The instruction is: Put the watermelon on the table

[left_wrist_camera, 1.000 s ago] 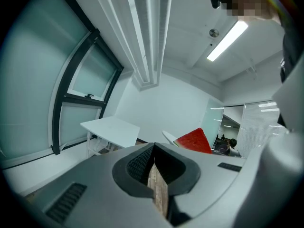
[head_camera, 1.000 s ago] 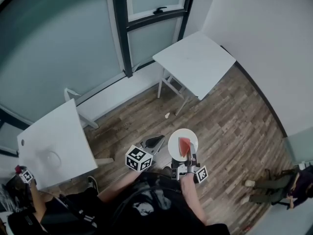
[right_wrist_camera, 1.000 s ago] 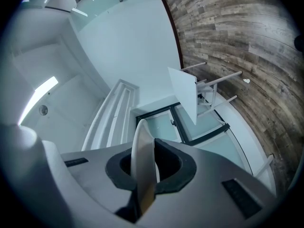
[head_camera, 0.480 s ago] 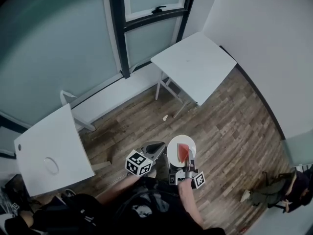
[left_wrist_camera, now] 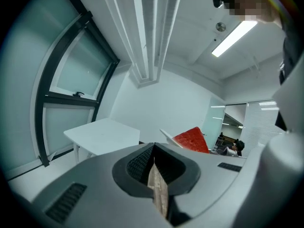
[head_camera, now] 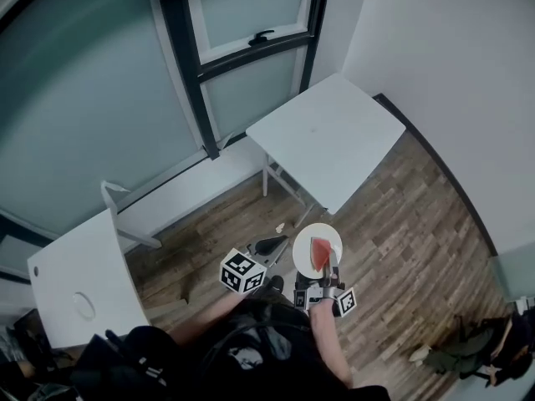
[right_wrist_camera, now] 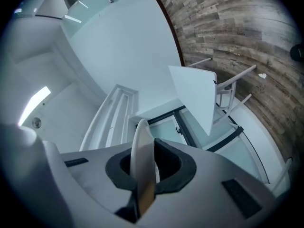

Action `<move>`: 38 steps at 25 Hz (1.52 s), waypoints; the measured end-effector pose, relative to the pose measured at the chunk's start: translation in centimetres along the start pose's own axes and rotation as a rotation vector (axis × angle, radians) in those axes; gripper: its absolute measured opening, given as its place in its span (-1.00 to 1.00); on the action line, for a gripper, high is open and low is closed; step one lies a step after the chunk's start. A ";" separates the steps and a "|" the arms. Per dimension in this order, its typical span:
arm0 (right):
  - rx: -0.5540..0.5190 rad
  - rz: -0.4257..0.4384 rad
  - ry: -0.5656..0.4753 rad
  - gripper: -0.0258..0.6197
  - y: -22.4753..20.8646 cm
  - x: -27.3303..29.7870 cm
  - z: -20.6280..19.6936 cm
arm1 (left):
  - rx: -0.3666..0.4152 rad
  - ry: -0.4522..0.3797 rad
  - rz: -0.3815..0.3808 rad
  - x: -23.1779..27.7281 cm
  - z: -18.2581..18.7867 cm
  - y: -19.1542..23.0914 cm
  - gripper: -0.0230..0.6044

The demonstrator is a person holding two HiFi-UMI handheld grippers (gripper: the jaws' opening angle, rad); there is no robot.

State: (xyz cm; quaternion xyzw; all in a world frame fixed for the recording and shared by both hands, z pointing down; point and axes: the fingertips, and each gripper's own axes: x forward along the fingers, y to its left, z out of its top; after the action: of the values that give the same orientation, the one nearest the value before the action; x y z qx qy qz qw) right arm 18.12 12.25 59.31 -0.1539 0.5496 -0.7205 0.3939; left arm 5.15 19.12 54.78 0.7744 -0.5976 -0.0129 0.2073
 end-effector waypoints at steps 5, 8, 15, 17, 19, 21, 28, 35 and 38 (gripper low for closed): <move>0.014 -0.078 0.083 -0.84 -2.4 3.8 0.4 | -0.003 0.024 0.053 2.9 0.5 2.9 -0.91; 0.036 -0.109 0.090 -0.84 -3.9 6.4 0.3 | -0.021 0.018 0.086 3.6 1.6 5.7 -0.91; 0.028 -0.122 0.087 -0.84 -6.5 14.7 -1.5 | -0.049 0.022 0.087 5.7 4.6 13.8 -0.91; 0.011 -0.125 0.088 -0.84 -7.3 17.2 -2.1 | -0.046 0.014 0.076 6.4 5.8 16.2 -0.91; -0.014 -0.122 0.084 -0.84 -7.7 19.6 -2.7 | -0.049 0.012 0.059 7.1 7.0 18.6 -0.91; -0.031 -0.115 0.061 -0.84 -7.9 21.5 -3.2 | -0.059 0.017 0.038 7.7 7.8 20.7 -0.91; -0.073 -0.133 -0.005 -0.84 -9.5 25.2 -3.2 | -0.067 0.061 -0.034 10.4 9.0 25.7 -0.91; -0.071 -0.158 -0.049 -0.84 -10.5 28.9 0.3 | -0.077 0.096 -0.041 15.7 9.6 28.6 -0.91; -0.068 -0.162 -0.050 -0.84 -11.1 31.5 2.7 | -0.073 0.109 -0.044 19.1 10.1 29.2 -0.91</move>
State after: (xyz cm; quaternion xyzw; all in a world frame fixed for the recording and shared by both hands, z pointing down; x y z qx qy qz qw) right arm -4.74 -11.78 63.74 -0.2291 0.5497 -0.7268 0.3422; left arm -19.01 -7.57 59.78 0.7788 -0.5674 0.0027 0.2673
